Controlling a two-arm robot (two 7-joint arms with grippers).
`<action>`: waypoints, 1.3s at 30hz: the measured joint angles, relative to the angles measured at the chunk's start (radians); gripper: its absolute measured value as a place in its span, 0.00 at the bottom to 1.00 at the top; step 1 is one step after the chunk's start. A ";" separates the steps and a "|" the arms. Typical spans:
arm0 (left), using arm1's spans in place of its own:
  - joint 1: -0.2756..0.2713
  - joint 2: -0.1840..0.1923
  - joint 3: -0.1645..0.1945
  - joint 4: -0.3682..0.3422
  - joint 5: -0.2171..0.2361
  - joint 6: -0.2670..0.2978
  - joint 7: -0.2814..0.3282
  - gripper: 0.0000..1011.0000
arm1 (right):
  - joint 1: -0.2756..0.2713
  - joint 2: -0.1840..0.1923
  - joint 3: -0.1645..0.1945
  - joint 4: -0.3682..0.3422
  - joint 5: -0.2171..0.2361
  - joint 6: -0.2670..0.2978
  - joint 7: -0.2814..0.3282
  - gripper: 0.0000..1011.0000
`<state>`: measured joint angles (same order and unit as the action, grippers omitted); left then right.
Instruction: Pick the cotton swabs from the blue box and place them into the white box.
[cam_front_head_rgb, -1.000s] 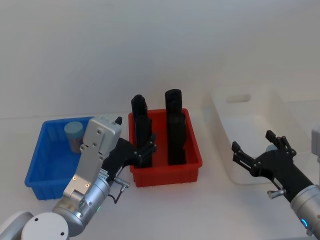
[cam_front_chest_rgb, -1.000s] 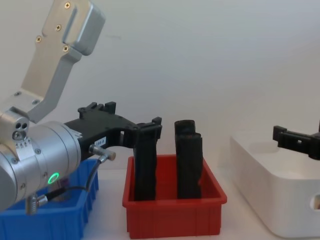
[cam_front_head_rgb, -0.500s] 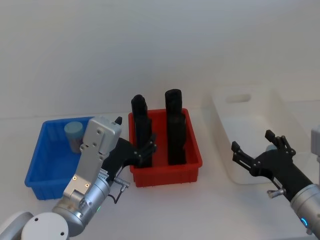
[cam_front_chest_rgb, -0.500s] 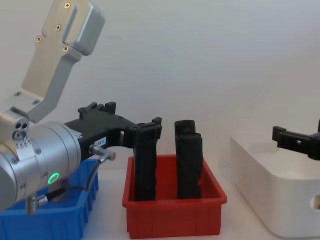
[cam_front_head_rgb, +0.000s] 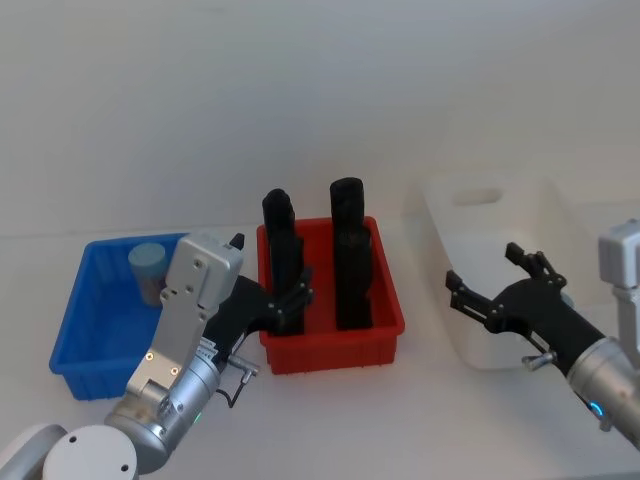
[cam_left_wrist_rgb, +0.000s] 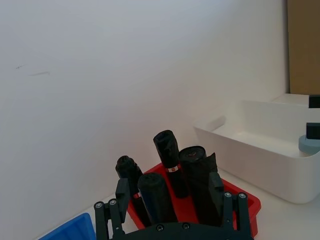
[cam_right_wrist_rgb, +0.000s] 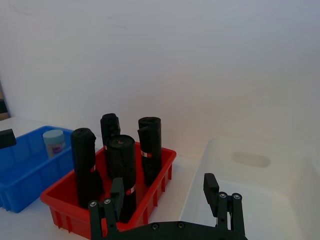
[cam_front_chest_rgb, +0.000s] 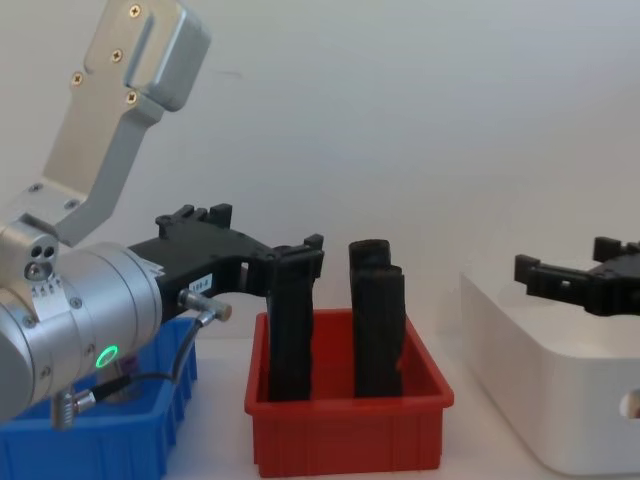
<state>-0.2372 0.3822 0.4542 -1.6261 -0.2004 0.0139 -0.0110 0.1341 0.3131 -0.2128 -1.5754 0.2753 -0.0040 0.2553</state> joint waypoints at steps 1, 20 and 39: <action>0.000 0.000 0.000 0.000 0.000 0.000 0.000 0.99 | 0.011 -0.002 0.000 0.014 -0.002 -0.005 0.016 0.99; 0.000 0.000 0.000 0.000 0.000 0.000 0.000 0.99 | 0.310 -0.103 -0.037 0.447 -0.069 -0.131 0.272 0.99; 0.000 0.000 0.000 0.000 0.000 0.000 0.000 0.99 | 0.473 -0.185 -0.097 0.720 -0.107 -0.209 0.359 0.99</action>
<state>-0.2372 0.3821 0.4542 -1.6262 -0.2003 0.0138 -0.0110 0.6074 0.1277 -0.3103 -0.8553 0.1683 -0.2126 0.6146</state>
